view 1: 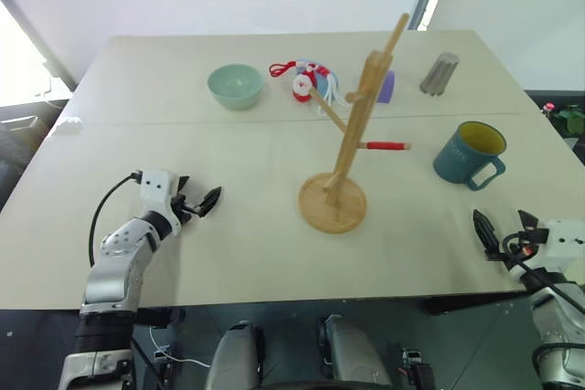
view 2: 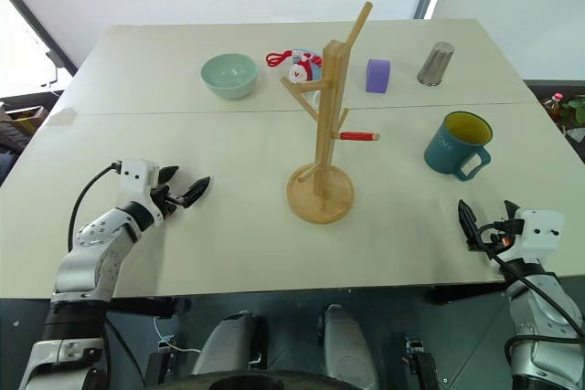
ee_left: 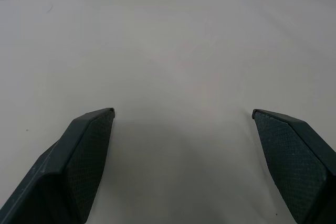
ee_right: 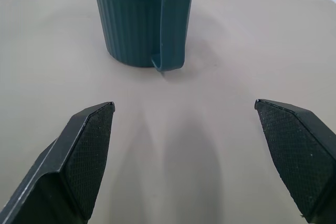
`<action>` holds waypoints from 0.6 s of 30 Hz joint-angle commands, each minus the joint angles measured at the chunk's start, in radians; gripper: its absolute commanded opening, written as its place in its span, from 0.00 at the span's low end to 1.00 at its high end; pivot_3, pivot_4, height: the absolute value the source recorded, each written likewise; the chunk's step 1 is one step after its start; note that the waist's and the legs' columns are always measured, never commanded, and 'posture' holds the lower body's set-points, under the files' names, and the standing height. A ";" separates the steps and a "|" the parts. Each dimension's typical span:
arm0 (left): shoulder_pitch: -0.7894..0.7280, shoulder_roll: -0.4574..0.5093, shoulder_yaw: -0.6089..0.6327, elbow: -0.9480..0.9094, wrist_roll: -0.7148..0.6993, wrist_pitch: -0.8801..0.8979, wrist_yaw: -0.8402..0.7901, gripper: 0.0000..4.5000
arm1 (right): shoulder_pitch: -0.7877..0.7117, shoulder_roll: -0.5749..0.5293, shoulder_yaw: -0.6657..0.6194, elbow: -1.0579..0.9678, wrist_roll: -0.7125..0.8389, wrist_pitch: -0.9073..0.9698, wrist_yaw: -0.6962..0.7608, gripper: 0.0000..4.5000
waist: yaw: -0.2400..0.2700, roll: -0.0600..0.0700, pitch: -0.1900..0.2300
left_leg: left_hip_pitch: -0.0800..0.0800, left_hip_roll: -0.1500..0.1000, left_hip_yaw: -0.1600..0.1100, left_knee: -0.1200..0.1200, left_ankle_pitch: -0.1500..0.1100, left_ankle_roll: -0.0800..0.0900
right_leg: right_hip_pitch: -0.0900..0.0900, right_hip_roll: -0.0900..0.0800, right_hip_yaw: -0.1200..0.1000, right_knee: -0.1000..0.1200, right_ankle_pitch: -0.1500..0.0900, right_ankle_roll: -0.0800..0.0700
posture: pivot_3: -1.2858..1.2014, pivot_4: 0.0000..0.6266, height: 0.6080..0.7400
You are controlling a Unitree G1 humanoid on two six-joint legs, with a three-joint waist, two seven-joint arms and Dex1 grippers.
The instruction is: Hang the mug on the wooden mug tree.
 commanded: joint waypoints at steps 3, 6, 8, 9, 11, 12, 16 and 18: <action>0.010 0.017 0.016 -0.039 -0.008 0.004 0.000 1.00 | -0.001 -0.005 -0.010 -0.034 0.000 -0.018 0.000 0.99 | 0.000 0.000 0.000 | 0.000 0.000 0.000 0.000 0.000 0.000 | 0.000 0.000 0.000 0.000 0.000 0.000 | 0.52 0.24 1.00; 0.021 0.020 0.021 -0.057 -0.020 0.012 -0.003 1.00 | 0.003 -0.001 -0.009 -0.046 0.000 -0.016 -0.003 0.99 | 0.000 0.000 0.000 | 0.000 0.000 0.000 0.000 0.000 0.000 | 0.000 0.000 0.000 0.000 0.000 0.000 | 0.52 0.24 1.00; 0.026 0.021 0.020 -0.066 -0.022 0.014 -0.006 1.00 | 0.005 0.002 -0.006 -0.053 -0.001 -0.013 -0.006 0.99 | -0.001 0.000 0.000 | 0.000 0.000 0.000 0.000 0.000 0.000 | 0.000 0.000 0.000 0.000 0.000 0.000 | 0.52 0.24 1.00; 0.028 0.021 0.018 -0.072 -0.023 0.014 -0.009 1.00 | 0.006 0.004 -0.002 -0.060 -0.002 -0.009 -0.009 0.99 | -0.001 0.000 0.000 | 0.000 0.000 0.000 0.000 0.000 0.000 | 0.000 0.000 0.000 0.000 0.000 0.000 | 0.52 0.24 1.00; 0.035 0.021 0.014 -0.097 -0.035 0.024 -0.020 1.00 | 0.003 0.010 0.003 -0.075 -0.007 0.005 -0.026 0.99 | -0.001 0.000 0.000 | 0.000 0.000 0.000 0.000 0.000 0.000 | 0.000 0.000 0.000 0.000 0.000 0.000 | 0.52 0.24 1.00; 0.038 0.023 0.009 -0.111 -0.045 0.029 -0.034 1.00 | 0.001 0.012 0.003 -0.079 -0.008 0.011 -0.035 0.99 | -0.001 0.000 0.000 | 0.000 0.000 0.000 0.000 0.000 0.000 | 0.000 0.000 0.000 0.000 0.000 0.000 | 0.52 0.24 1.00; 0.075 0.040 -0.024 -0.201 -0.092 0.029 -0.131 1.00 | -0.006 0.016 0.023 -0.094 -0.014 0.026 -0.047 0.99 | -0.001 0.000 0.000 | 0.000 0.000 0.000 0.000 0.000 0.000 | 0.000 0.000 0.000 0.000 0.000 0.000 | 0.52 0.24 1.00; 0.107 0.054 -0.045 -0.260 -0.118 0.024 -0.194 1.00 | -0.006 0.019 0.034 -0.104 -0.022 0.026 -0.054 0.99 | -0.001 0.000 0.000 | 0.000 0.000 0.000 0.000 0.000 0.000 | 0.000 0.000 0.000 0.000 0.000 0.000 | 0.52 0.24 1.00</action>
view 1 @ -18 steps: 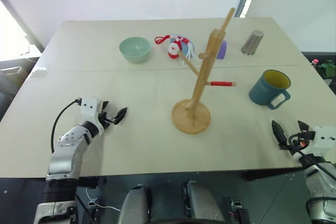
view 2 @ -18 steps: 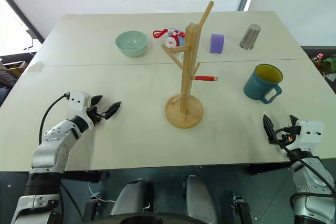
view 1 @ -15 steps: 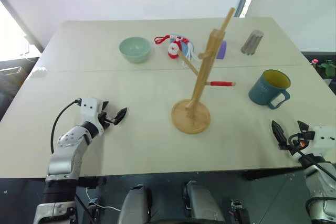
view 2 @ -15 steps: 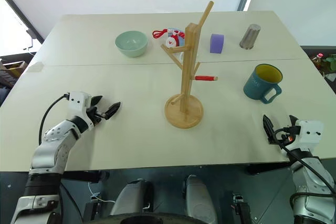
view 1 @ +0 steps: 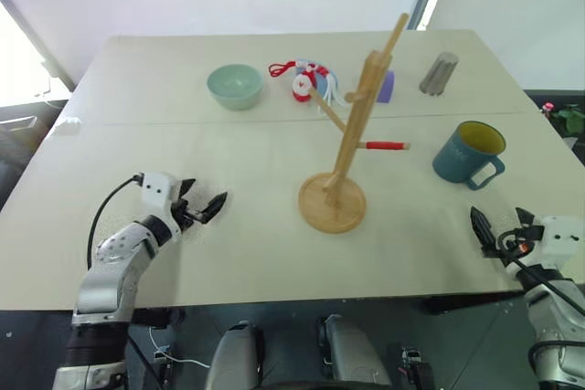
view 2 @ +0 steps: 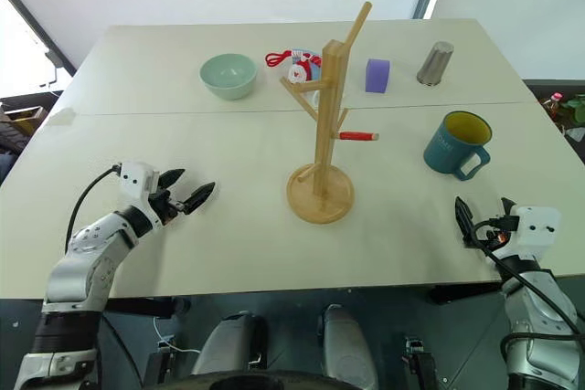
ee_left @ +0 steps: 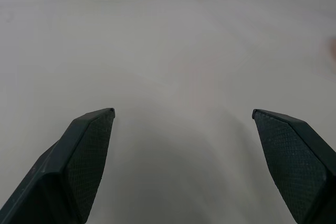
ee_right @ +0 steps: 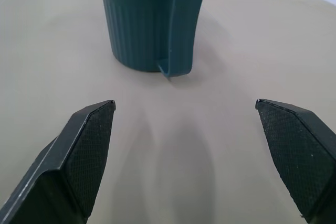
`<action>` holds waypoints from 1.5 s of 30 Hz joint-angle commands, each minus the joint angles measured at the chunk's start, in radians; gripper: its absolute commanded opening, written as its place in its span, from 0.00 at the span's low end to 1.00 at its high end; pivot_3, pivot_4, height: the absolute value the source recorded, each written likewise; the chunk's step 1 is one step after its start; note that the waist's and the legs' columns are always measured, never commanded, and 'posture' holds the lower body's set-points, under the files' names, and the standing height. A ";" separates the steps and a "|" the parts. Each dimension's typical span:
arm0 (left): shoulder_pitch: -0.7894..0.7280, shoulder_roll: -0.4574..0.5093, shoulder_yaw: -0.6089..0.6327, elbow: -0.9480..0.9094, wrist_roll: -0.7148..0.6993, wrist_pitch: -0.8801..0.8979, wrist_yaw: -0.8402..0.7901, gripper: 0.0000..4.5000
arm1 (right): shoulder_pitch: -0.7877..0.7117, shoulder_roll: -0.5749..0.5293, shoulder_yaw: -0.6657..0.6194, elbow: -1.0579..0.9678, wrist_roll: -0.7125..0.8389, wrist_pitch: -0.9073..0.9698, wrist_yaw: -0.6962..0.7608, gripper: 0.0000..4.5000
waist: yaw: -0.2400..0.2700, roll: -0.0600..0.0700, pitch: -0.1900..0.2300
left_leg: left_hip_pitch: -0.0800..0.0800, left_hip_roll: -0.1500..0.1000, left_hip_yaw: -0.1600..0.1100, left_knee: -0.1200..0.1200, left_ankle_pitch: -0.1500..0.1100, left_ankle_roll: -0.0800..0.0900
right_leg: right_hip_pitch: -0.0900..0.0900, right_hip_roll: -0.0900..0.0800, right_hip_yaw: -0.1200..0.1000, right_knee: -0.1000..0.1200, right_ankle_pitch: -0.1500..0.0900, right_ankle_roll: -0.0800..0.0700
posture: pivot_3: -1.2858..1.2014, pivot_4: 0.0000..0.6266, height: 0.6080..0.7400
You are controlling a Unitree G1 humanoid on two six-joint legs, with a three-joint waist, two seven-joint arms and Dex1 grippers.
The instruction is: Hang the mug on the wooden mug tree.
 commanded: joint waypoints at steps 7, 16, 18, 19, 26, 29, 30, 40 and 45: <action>0.096 0.051 -0.143 -0.269 -0.153 0.020 -0.259 1.00 | -0.049 0.026 0.014 -0.055 -0.036 -0.025 -0.075 0.99 | 0.000 0.000 0.000 | 0.000 0.000 0.000 -0.001 0.000 0.000 | -0.001 -0.002 0.001 0.000 0.000 0.000 | 0.52 0.24 1.00; 0.015 0.034 -0.328 -0.382 -0.167 0.054 -0.307 1.00 | -0.191 0.079 0.023 0.047 -0.122 -0.046 -0.233 0.99 | -0.001 0.001 0.000 | 0.000 -0.001 0.000 0.000 0.000 0.000 | -0.001 0.002 0.001 0.000 0.000 0.000 | 0.52 0.24 1.00; -0.002 0.032 -0.339 -0.385 -0.170 0.057 -0.300 1.00 | -0.207 0.079 0.024 0.068 -0.135 -0.053 -0.251 0.99 | -0.001 0.001 0.000 | 0.000 -0.001 0.000 0.000 0.000 0.000 | -0.001 0.003 0.001 0.000 0.000 0.000 | 0.52 0.24 1.00; -0.011 0.030 -0.342 -0.386 -0.170 0.056 -0.295 1.00 | -0.216 0.078 0.023 0.082 -0.143 -0.056 -0.265 0.99 | -0.001 0.001 0.000 | 0.000 -0.001 0.000 0.000 0.000 0.000 | -0.001 0.003 0.001 0.000 0.000 0.000 | 0.52 0.24 1.00; -0.036 0.039 -0.341 -0.396 -0.169 0.047 -0.291 1.00 | -0.253 0.071 0.017 0.144 -0.163 -0.073 -0.319 0.99 | -0.003 0.001 0.000 | 0.000 -0.001 0.000 0.000 0.000 0.000 | -0.001 0.005 0.002 0.000 0.000 0.000 | 0.52 0.24 1.00; -0.033 0.038 -0.348 -0.397 -0.164 0.043 -0.287 1.00 | -0.263 0.068 0.020 0.163 -0.169 -0.077 -0.329 0.99 | -0.004 0.001 -0.001 | 0.000 -0.001 0.000 0.000 0.000 0.000 | -0.001 0.005 0.002 0.000 0.000 0.000 | 0.52 0.24 1.00; -0.032 0.036 -0.352 -0.394 -0.160 0.040 -0.287 1.00 | -0.268 0.068 0.020 0.170 -0.169 -0.078 -0.333 0.99 | -0.004 0.001 -0.001 | 0.000 -0.001 0.000 0.000 0.000 0.000 | -0.001 0.005 0.002 0.000 0.000 0.000 | 0.52 0.24 1.00; -0.028 0.032 -0.355 -0.370 -0.157 0.022 -0.296 1.00 | -0.347 0.049 0.006 0.297 -0.163 -0.094 -0.367 0.99 | -0.005 0.001 -0.001 | 0.000 -0.002 0.000 0.000 0.000 0.000 | 0.000 0.005 0.002 0.001 0.000 0.000 | 0.52 0.24 1.00; -0.027 0.026 -0.345 -0.366 -0.161 0.023 -0.286 1.00 | -0.383 0.036 -0.002 0.360 -0.153 -0.104 -0.368 0.99 | -0.004 0.001 -0.001 | 0.000 -0.002 0.000 0.000 0.000 0.000 | 0.000 0.005 0.002 0.001 0.000 0.000 | 0.52 0.24 1.00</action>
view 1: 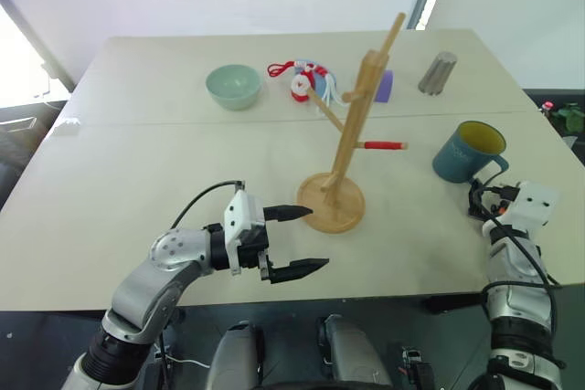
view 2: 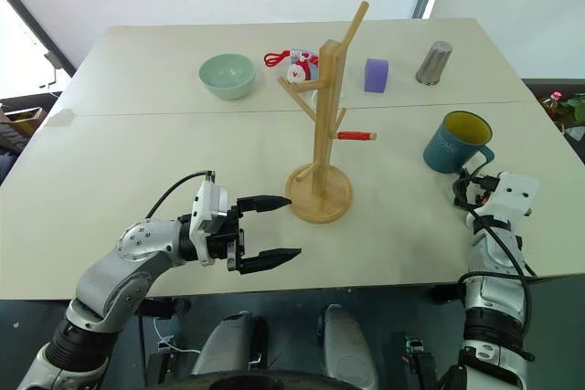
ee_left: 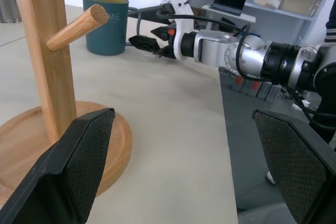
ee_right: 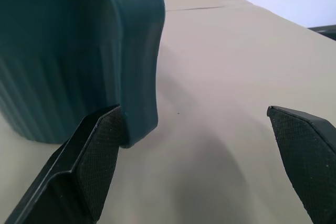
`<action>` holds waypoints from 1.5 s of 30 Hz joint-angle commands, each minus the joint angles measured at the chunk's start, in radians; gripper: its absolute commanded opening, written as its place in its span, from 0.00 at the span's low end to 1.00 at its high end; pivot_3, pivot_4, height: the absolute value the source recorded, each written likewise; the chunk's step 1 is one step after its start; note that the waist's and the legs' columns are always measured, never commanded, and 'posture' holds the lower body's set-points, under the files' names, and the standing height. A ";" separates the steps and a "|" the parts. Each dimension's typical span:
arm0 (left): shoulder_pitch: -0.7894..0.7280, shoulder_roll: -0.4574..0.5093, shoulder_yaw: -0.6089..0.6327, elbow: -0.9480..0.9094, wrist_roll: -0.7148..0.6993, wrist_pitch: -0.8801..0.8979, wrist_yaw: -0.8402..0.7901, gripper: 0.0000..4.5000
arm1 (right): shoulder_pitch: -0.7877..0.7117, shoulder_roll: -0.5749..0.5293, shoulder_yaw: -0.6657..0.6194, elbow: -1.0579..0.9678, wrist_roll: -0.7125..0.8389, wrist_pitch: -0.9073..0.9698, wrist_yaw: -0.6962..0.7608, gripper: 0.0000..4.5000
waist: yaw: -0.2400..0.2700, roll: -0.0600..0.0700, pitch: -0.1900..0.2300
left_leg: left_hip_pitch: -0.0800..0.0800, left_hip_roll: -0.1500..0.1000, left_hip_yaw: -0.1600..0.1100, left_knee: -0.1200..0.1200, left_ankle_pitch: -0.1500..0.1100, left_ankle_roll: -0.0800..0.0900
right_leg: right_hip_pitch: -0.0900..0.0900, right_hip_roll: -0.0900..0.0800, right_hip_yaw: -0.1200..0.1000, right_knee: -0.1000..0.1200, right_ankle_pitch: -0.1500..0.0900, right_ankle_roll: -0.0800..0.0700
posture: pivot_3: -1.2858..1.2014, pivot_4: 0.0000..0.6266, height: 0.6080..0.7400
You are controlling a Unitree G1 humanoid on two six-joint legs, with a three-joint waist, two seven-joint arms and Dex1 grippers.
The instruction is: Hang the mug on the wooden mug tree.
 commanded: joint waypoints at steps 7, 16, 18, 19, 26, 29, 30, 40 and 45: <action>-0.006 -0.026 0.008 -0.019 -0.016 -0.003 0.029 1.00 | -0.050 -0.039 -0.028 0.063 0.021 -0.066 0.037 0.79 | 0.000 0.000 0.000 | 0.000 0.000 0.000 0.000 0.000 0.000 | 0.001 0.000 0.000 0.000 0.000 0.000 | 0.52 0.24 1.00; -0.008 -0.028 0.010 -0.028 -0.024 0.008 0.043 1.00 | -0.055 -0.035 -0.008 0.054 0.055 -0.078 0.143 0.02 | 0.000 0.000 0.000 | 0.001 0.000 0.000 0.000 0.000 0.000 | 0.001 0.000 0.000 0.000 0.000 0.000 | 0.52 0.24 1.00; -0.008 -0.029 0.012 -0.029 -0.027 0.010 0.046 1.00 | -0.050 -0.032 -0.002 0.043 0.053 -0.082 0.154 0.02 | 0.000 0.000 0.000 | 0.001 0.000 0.000 0.000 0.000 0.000 | 0.001 0.000 0.000 0.000 0.000 0.000 | 0.52 0.24 1.00; -0.008 -0.029 0.012 -0.029 -0.029 0.011 0.048 1.00 | -0.046 -0.030 0.002 0.037 0.051 -0.083 0.156 0.02 | 0.000 0.000 0.000 | 0.001 0.000 0.000 0.000 0.000 0.000 | 0.001 0.000 0.000 0.000 0.000 0.000 | 0.52 0.24 1.00; -0.006 -0.024 0.020 -0.033 -0.040 0.013 0.059 1.00 | 0.007 -0.047 0.047 -0.046 0.004 -0.095 0.172 0.02 | 0.001 0.001 0.000 | 0.001 0.000 0.000 0.000 0.000 0.000 | 0.001 0.000 0.000 0.000 0.000 0.000 | 0.52 0.24 1.00; 0.006 -0.020 0.045 -0.028 -0.037 0.006 0.072 1.00 | 0.101 -0.099 0.083 -0.203 -0.028 -0.106 0.245 0.02 | 0.004 0.002 0.000 | 0.000 0.000 -0.001 0.000 0.000 0.000 | 0.001 0.000 0.000 0.000 0.000 0.000 | 0.52 0.24 1.00; 0.012 -0.013 0.049 -0.021 -0.026 -0.002 0.071 1.00 | 0.132 -0.117 0.083 -0.261 -0.014 -0.096 0.276 0.02 | 0.004 0.002 0.000 | 0.000 0.000 -0.001 0.000 0.000 0.000 | 0.001 0.000 0.000 0.000 0.000 0.000 | 0.52 0.24 1.00; 0.001 0.045 0.131 0.133 -0.005 -0.063 0.021 1.00 | 0.349 -0.412 0.120 -0.727 0.050 0.013 0.646 0.02 | 0.004 0.001 0.000 | 0.002 0.001 -0.002 0.005 0.000 0.000 | 0.003 0.001 -0.002 0.003 0.000 0.000 | 0.52 0.24 1.00; -0.019 0.054 0.151 0.178 -0.003 -0.084 -0.001 1.00 | 0.289 -0.475 0.128 -0.860 0.065 0.091 0.667 0.02 | 0.004 0.000 0.001 | 0.001 0.001 -0.002 0.006 0.000 0.000 | 0.003 0.001 -0.002 0.003 0.000 0.000 | 0.52 0.24 1.00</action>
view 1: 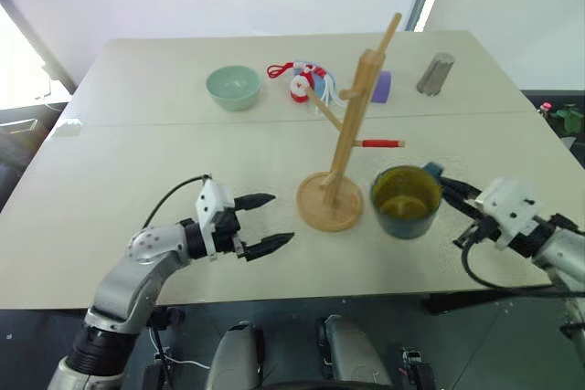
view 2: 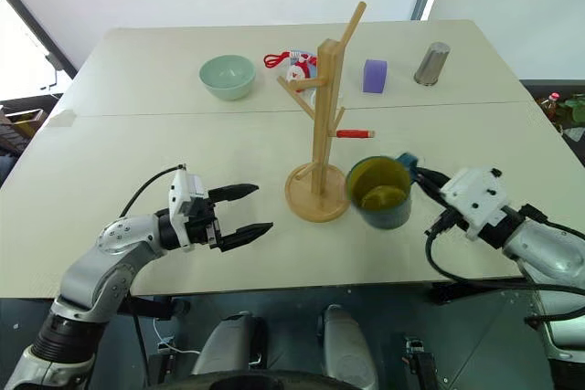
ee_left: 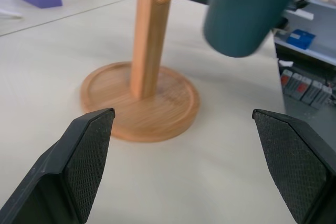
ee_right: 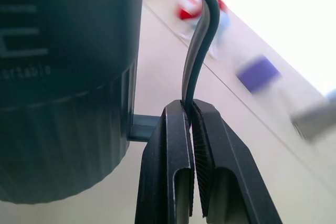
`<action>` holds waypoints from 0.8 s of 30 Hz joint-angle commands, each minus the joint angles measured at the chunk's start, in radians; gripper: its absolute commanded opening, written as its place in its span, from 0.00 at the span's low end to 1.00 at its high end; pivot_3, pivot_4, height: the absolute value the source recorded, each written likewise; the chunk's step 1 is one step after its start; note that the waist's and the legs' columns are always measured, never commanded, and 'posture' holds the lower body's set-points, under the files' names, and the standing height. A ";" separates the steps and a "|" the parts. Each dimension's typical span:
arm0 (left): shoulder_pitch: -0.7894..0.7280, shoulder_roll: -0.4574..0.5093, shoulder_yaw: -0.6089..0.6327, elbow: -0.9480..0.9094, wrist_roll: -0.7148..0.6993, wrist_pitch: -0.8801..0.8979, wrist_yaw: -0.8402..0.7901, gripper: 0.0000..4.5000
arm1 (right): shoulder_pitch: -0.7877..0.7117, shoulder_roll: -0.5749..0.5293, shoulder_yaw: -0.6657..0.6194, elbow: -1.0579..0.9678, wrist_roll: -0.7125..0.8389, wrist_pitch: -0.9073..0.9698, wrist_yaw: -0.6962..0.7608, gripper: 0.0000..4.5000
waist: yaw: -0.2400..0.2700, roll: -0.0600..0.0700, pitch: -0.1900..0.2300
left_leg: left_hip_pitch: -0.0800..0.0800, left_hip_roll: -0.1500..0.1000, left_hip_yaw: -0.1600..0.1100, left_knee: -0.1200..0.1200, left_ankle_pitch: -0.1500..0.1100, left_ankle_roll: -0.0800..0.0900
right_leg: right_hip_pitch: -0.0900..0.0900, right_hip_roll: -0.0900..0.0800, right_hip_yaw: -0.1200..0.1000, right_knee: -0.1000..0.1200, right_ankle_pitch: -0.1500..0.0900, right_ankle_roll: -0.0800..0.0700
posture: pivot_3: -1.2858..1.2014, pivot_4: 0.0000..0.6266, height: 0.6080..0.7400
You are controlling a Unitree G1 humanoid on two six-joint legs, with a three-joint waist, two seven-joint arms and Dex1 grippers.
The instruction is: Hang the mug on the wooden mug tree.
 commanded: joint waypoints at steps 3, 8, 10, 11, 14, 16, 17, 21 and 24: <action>-0.021 0.009 0.041 0.007 -0.004 -0.035 -0.021 1.00 | -0.099 -0.054 -0.021 -0.138 0.026 0.083 0.015 0.02 | 0.001 0.000 0.000 | -0.001 0.000 0.000 0.000 0.000 0.000 | 0.000 -0.001 0.000 0.000 0.000 0.000 | 0.52 0.24 1.00; -0.021 0.007 0.053 0.012 -0.012 -0.038 -0.033 1.00 | -0.150 -0.072 -0.026 -0.169 0.028 0.127 0.028 0.02 | 0.003 -0.001 0.000 | -0.002 0.000 0.000 0.000 0.000 0.000 | 0.000 -0.001 0.000 -0.001 0.000 0.000 | 0.52 0.24 1.00; -0.022 0.006 0.055 0.010 -0.017 -0.040 -0.041 1.00 | -0.154 -0.073 -0.025 -0.172 0.015 0.130 0.035 0.02 | 0.003 -0.001 0.000 | -0.002 0.000 0.000 0.000 0.000 0.000 | 0.000 -0.002 0.000 -0.001 0.000 0.000 | 0.52 0.24 1.00; -0.023 0.006 0.056 0.010 -0.020 -0.040 -0.045 1.00 | -0.156 -0.071 -0.025 -0.173 0.013 0.132 0.037 0.02 | 0.003 -0.001 0.000 | -0.002 0.000 0.000 0.000 0.000 0.000 | 0.000 -0.002 0.000 -0.001 0.000 0.000 | 0.52 0.24 1.00; -0.030 0.007 0.059 0.005 -0.028 -0.035 -0.054 1.00 | -0.164 -0.071 -0.024 -0.176 0.009 0.136 0.039 0.02 | 0.002 -0.001 0.000 | -0.001 0.000 0.000 0.000 0.000 0.000 | 0.000 -0.002 0.000 -0.001 0.000 0.000 | 0.52 0.24 1.00; -0.042 0.009 0.062 -0.007 -0.044 -0.024 -0.064 1.00 | -0.185 -0.077 -0.022 -0.179 0.011 0.146 0.038 0.02 | 0.002 -0.001 0.000 | -0.001 0.000 0.000 0.000 0.000 0.000 | 0.000 -0.001 0.000 -0.001 0.000 0.000 | 0.52 0.24 1.00; -0.046 0.010 0.063 -0.012 -0.051 -0.019 -0.067 1.00 | -0.194 -0.078 -0.021 -0.179 0.011 0.151 0.039 0.02 | 0.002 -0.001 0.000 | -0.001 0.000 0.000 0.000 0.000 0.000 | 0.000 -0.001 0.000 -0.001 0.000 0.000 | 0.52 0.24 1.00; -0.077 0.021 0.067 -0.050 -0.099 0.022 -0.078 1.00 | -0.227 -0.086 -0.008 -0.170 -0.001 0.162 0.050 0.02 | 0.002 -0.001 0.000 | -0.001 0.000 0.000 0.000 0.000 0.000 | 0.000 -0.001 0.000 -0.001 0.000 0.000 | 0.52 0.24 1.00; -0.094 0.033 0.067 -0.076 -0.125 0.046 -0.083 1.00 | -0.246 -0.093 0.005 -0.162 -0.010 0.167 0.059 0.02 | 0.002 -0.001 0.000 | -0.001 0.000 0.000 0.000 0.000 0.000 | 0.000 -0.001 0.000 -0.001 0.000 0.000 | 0.52 0.24 1.00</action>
